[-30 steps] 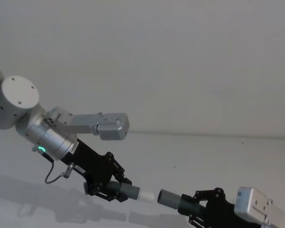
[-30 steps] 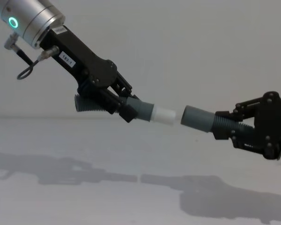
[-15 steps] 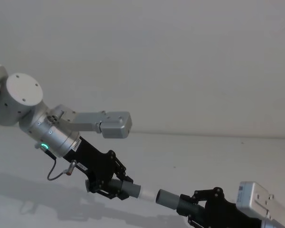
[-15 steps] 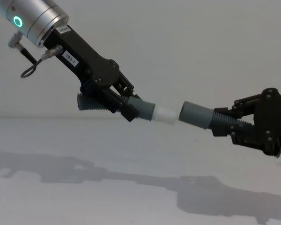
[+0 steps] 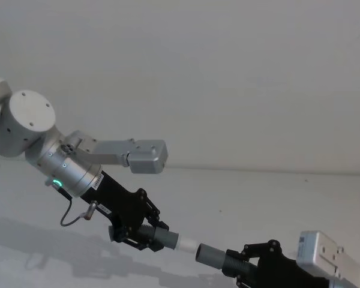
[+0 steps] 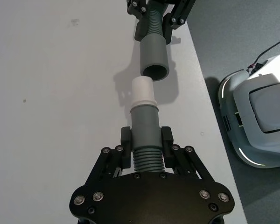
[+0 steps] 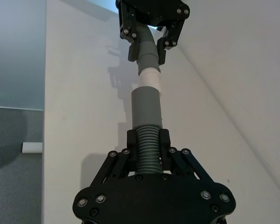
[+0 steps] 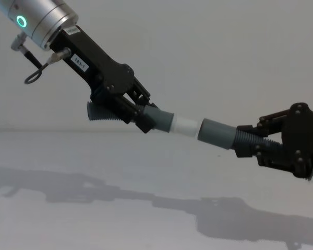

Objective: Use both hands to pick up one end of the pipe from the table, align the ends, and insert them.

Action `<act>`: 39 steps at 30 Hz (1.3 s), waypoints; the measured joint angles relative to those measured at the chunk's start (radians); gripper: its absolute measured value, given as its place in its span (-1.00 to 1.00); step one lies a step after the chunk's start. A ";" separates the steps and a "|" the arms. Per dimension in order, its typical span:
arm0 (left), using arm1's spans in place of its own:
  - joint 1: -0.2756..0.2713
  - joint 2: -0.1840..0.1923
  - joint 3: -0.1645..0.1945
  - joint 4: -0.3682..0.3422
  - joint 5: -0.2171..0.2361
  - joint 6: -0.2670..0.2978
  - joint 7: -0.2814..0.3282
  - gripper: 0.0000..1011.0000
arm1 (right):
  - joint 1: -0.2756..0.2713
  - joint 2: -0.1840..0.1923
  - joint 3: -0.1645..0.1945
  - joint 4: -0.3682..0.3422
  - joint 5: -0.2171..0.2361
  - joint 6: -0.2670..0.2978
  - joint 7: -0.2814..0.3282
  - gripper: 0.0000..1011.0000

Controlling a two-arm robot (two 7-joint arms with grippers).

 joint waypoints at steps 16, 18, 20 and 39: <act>-0.002 0.006 0.010 -0.013 -0.015 0.000 -0.002 -0.32 | 0.011 0.002 -0.014 0.007 0.001 0.013 -0.011 -0.51; -0.002 0.007 0.012 -0.014 -0.016 0.000 -0.002 -0.32 | 0.013 0.002 -0.016 0.008 0.002 0.015 -0.013 -0.51; -0.003 0.007 0.014 -0.015 -0.018 0.000 -0.002 -0.32 | 0.015 0.002 -0.018 0.009 0.003 0.017 -0.015 -0.51; -0.022 -0.016 0.031 0.025 -0.023 -0.018 0.002 -0.32 | 0.024 0.008 -0.032 0.012 0.019 0.022 -0.018 -0.51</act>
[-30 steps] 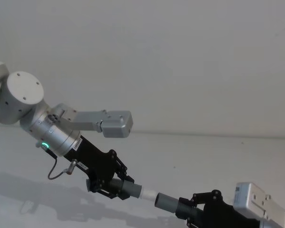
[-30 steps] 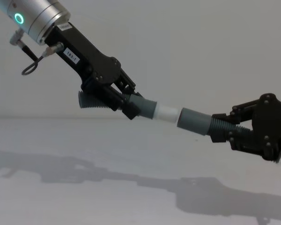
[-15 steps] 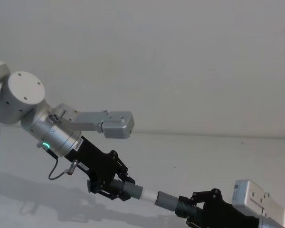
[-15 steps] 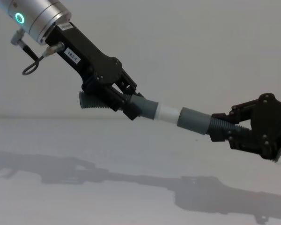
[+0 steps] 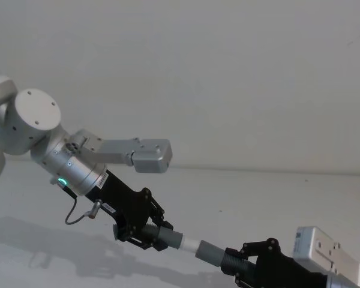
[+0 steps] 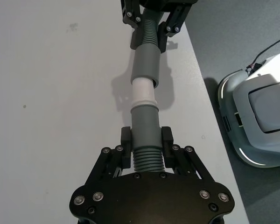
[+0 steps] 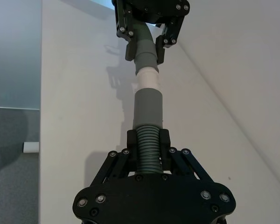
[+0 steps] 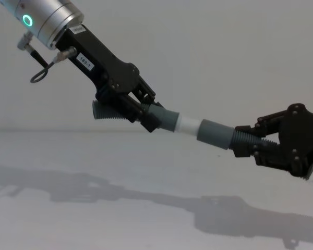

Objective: Use both hands to pick up one end of the pipe from the table, align the ends, and insert them.

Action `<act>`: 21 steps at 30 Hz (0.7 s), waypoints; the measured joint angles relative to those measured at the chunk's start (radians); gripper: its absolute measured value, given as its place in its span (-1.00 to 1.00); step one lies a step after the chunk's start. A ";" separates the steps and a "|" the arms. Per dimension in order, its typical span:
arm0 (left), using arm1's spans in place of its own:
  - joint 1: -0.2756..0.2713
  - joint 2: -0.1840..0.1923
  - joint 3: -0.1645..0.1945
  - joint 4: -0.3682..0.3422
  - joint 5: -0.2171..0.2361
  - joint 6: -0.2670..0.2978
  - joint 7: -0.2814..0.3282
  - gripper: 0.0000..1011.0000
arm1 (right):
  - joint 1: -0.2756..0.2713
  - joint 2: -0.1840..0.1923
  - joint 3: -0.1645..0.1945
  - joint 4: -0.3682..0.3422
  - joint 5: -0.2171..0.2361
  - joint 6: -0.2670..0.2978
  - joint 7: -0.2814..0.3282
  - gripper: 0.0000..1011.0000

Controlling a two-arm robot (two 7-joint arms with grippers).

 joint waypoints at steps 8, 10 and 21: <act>-0.009 -0.016 0.008 0.026 -0.002 -0.013 0.002 -0.32 | 0.002 0.005 -0.006 -0.004 0.006 -0.002 0.001 -0.51; -0.011 -0.020 0.010 0.034 -0.003 -0.018 0.002 -0.32 | 0.003 0.006 -0.008 -0.004 0.007 -0.004 0.001 -0.51; -0.016 -0.037 0.017 0.054 -0.024 -0.040 -0.020 -0.32 | 0.008 0.010 -0.015 -0.007 0.015 -0.012 0.002 -0.51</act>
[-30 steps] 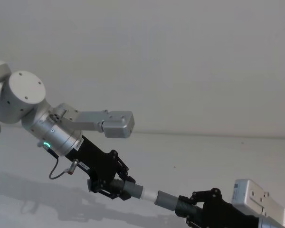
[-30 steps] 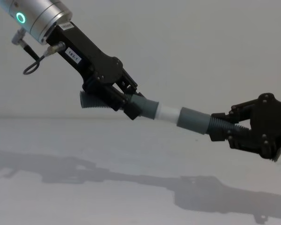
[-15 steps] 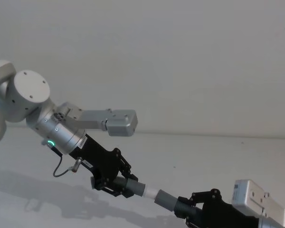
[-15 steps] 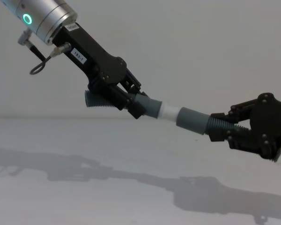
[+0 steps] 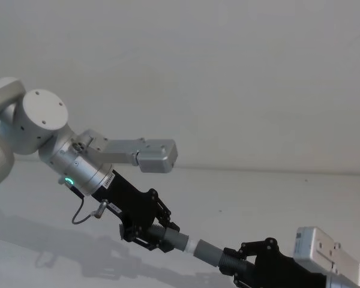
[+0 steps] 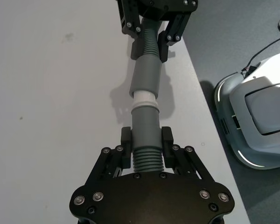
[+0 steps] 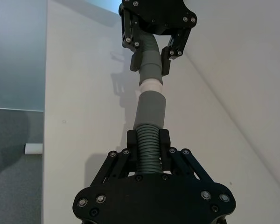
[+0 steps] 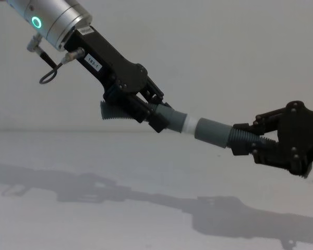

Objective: Use both hands to pick up one end of the pipe from the table, align the ends, and insert them.

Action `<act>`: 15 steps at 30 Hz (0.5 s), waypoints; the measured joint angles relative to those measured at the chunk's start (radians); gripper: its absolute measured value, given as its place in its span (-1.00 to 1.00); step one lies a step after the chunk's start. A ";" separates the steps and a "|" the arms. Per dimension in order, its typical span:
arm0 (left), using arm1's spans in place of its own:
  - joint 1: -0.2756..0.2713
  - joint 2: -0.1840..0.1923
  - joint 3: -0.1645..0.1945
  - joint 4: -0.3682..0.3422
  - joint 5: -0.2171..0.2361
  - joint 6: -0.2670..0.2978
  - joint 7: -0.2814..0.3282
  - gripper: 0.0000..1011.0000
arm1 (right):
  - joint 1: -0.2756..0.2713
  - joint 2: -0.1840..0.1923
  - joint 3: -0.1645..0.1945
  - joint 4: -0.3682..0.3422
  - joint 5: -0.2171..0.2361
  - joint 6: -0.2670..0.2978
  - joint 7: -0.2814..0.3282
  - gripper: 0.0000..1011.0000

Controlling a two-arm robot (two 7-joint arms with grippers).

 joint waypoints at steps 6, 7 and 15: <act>0.000 -0.003 0.002 0.003 -0.010 -0.006 -0.009 -0.32 | 0.001 0.002 -0.003 -0.001 0.004 -0.003 0.000 -0.51; 0.000 -0.003 0.002 0.003 -0.011 -0.006 -0.010 -0.32 | 0.001 0.003 -0.004 -0.002 0.004 -0.003 0.000 -0.51; 0.000 -0.004 0.003 0.006 -0.018 -0.011 -0.018 -0.32 | 0.002 0.005 -0.006 -0.002 0.006 -0.005 0.000 -0.51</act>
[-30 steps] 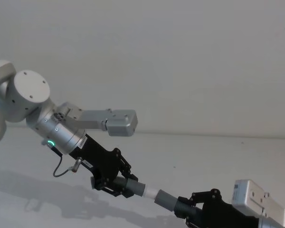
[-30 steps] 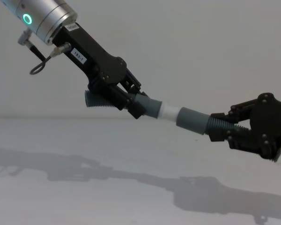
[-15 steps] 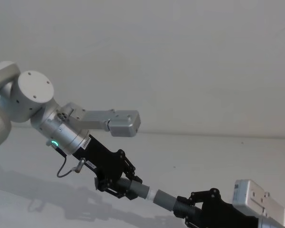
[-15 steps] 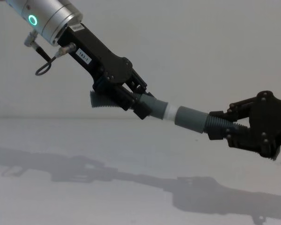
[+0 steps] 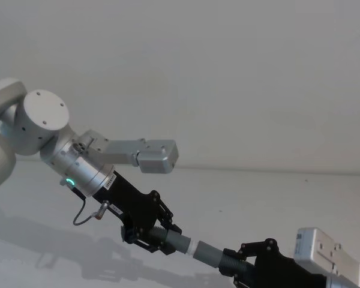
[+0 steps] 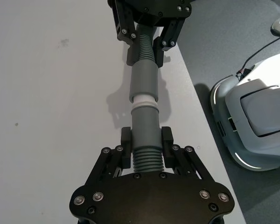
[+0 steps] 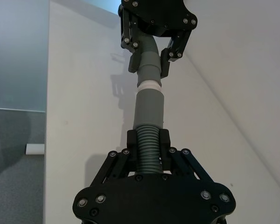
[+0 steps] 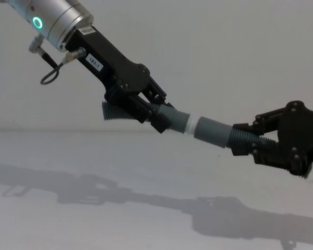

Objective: Use both hands to pick up one end of the pipe from the table, align the ends, and insert them.

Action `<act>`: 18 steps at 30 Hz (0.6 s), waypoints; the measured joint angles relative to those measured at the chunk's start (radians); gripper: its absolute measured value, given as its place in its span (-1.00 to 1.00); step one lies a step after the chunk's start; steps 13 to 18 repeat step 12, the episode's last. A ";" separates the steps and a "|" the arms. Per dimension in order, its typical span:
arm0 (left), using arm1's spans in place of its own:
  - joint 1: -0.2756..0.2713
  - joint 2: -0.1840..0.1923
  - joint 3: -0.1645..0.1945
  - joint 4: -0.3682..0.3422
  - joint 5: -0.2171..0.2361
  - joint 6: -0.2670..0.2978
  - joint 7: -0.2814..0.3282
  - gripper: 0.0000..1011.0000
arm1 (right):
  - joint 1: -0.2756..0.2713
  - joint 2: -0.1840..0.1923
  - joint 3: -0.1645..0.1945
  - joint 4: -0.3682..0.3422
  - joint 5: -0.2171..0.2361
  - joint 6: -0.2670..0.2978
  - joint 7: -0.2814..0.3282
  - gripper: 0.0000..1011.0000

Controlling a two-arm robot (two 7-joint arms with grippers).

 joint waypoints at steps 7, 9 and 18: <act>0.000 0.000 0.001 0.001 -0.003 -0.002 -0.003 -0.32 | 0.001 0.001 -0.001 0.000 0.001 0.000 0.000 -0.51; 0.001 -0.001 0.001 0.001 -0.004 -0.002 -0.004 -0.32 | 0.001 0.001 -0.001 -0.001 0.001 -0.001 0.000 -0.51; 0.001 -0.001 0.001 0.002 -0.005 -0.003 -0.005 -0.32 | 0.001 0.001 -0.001 -0.001 0.001 -0.001 0.000 -0.51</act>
